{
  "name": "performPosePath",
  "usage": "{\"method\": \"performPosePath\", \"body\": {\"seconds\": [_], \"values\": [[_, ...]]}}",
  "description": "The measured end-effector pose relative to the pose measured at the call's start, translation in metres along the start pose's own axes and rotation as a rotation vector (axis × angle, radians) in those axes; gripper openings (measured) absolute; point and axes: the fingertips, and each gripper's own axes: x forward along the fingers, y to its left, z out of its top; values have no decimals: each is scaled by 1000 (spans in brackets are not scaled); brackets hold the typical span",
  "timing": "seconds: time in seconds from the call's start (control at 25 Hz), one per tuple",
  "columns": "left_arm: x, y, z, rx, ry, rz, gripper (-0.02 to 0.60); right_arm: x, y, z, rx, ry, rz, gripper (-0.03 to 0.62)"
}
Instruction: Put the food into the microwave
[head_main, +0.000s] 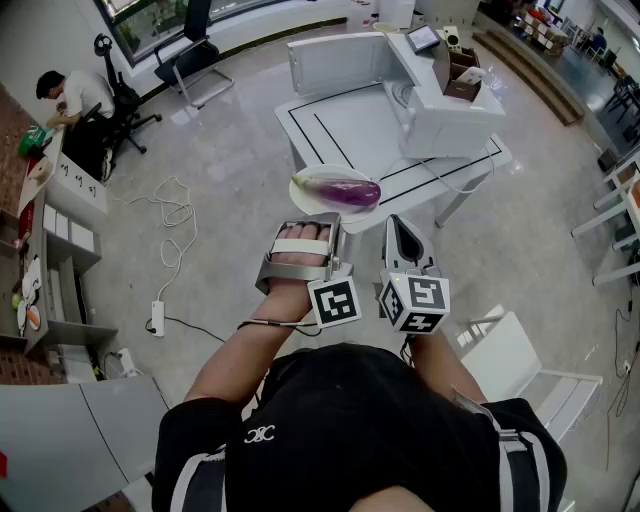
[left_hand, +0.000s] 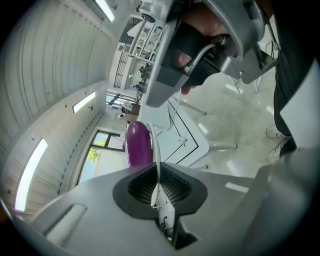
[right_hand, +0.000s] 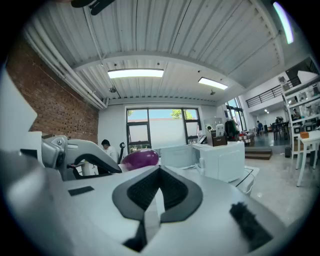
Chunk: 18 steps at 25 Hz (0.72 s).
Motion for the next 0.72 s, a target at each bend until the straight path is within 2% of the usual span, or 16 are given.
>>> {"method": "performPosePath", "body": {"seconds": [0.4,0.72], "values": [[-12,1,-19,10,-12,3,21,-8,19,-7,54,-8,-22,6],[-6,6,-38,27,-34,18,21,2,35,-10,31,3,-44,6]]}}
